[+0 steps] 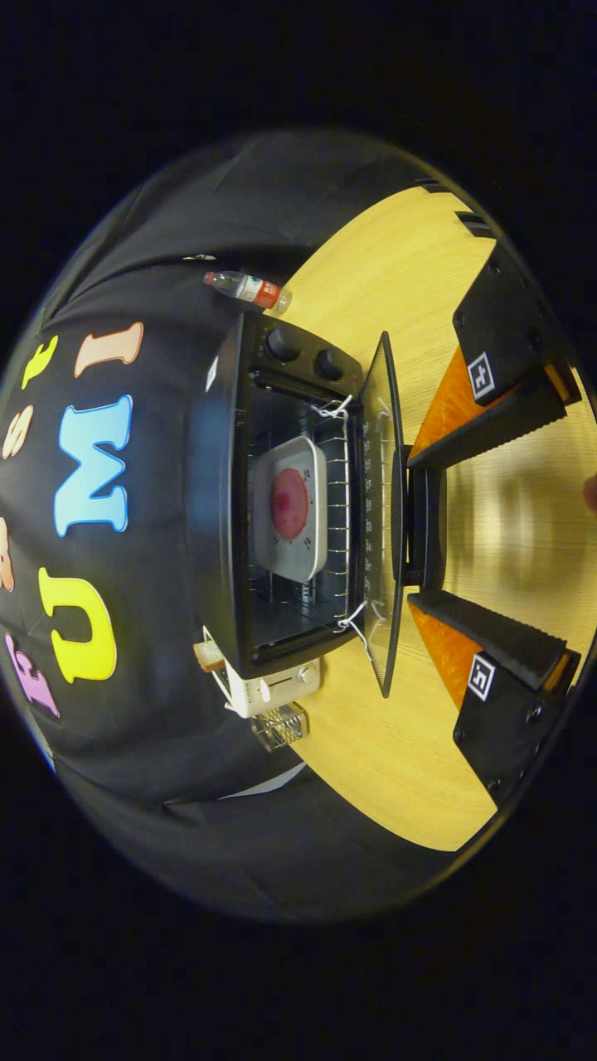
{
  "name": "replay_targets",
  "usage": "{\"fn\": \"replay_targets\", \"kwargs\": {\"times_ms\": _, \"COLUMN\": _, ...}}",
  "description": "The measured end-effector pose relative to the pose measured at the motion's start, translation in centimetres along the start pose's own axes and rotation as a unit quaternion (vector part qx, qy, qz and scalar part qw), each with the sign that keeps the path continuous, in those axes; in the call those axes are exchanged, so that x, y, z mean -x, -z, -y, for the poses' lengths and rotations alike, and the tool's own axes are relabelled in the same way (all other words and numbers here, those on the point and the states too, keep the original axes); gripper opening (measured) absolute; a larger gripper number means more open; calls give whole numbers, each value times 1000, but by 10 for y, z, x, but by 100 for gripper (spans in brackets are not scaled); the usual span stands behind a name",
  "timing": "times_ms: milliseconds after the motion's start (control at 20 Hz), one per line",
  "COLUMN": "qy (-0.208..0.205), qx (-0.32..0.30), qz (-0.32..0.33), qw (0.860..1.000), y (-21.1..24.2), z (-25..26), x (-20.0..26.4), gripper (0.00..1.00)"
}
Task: Open the toaster oven, put the food inside, and close the toaster oven door.
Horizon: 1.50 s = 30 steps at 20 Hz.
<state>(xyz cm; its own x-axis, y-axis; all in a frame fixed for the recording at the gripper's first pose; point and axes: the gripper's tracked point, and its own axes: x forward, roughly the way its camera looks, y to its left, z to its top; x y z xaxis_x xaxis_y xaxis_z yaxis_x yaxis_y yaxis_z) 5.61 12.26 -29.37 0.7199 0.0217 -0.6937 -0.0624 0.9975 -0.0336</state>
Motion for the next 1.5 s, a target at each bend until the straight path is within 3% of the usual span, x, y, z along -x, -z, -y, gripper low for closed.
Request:
{"fn": "replay_targets", "kwargs": {"times_ms": 500, "qy": -3, "qx": 60, "qz": 93, "qw": 994, "y": -56, "z": 3, "x": -6, "gripper": 96}}
{"fn": "replay_targets", "kwargs": {"times_ms": 650, "qy": -13, "qx": 46, "qz": 115, "qw": 992, "y": -77, "z": 5, "x": -7, "gripper": 96}}
{"fn": "replay_targets", "kwargs": {"times_ms": 1500, "qy": -1, "qx": -30, "qz": 239, "qw": 970, "y": -149, "z": 65, "x": 138, "gripper": 96}}
